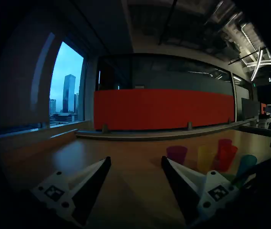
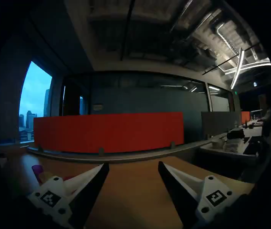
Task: Pour water
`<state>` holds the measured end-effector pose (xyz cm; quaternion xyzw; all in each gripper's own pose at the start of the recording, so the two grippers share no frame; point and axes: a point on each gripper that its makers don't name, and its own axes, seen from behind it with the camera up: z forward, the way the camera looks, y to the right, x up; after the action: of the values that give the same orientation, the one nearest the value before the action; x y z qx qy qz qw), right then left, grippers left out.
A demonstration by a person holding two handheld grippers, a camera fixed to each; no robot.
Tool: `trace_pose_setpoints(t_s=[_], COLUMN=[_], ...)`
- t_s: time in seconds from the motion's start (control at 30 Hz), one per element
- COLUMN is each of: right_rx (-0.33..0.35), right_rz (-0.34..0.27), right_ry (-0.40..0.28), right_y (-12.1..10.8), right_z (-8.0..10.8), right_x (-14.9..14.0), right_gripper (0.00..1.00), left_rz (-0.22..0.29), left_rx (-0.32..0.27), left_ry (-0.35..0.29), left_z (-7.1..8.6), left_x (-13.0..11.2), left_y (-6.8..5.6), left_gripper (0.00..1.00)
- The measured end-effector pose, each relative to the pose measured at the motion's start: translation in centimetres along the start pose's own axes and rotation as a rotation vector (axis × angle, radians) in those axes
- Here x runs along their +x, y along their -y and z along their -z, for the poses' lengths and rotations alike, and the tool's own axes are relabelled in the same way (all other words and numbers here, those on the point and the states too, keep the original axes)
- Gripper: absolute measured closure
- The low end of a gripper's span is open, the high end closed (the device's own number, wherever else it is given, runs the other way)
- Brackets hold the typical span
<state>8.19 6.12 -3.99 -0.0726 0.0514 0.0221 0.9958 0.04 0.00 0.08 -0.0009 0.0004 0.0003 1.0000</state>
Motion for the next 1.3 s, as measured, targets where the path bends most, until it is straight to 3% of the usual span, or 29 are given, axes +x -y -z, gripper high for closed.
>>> trace_pose_setpoints(t_s=[0.4,0.6,1.3], right_rx=[0.07,0.108,0.147], right_rz=[-0.035,-0.023,0.014], right_ry=[0.019,0.025,0.053], right_y=[1.5,3.1,5.9], right_z=[-0.3,-1.0,-1.9], right_x=[-2.5,-3.7,-6.9], right_gripper=[0.0,0.01,0.01], left_rz=[0.0,0.0,0.0], left_rx=[0.0,0.0,0.0], left_ry=[0.0,0.0,0.0], left_z=[0.0,0.0,0.0], left_x=[0.0,0.0,0.0], left_y=[-0.1,0.0,0.0], left_gripper=[0.02,0.02,0.02])
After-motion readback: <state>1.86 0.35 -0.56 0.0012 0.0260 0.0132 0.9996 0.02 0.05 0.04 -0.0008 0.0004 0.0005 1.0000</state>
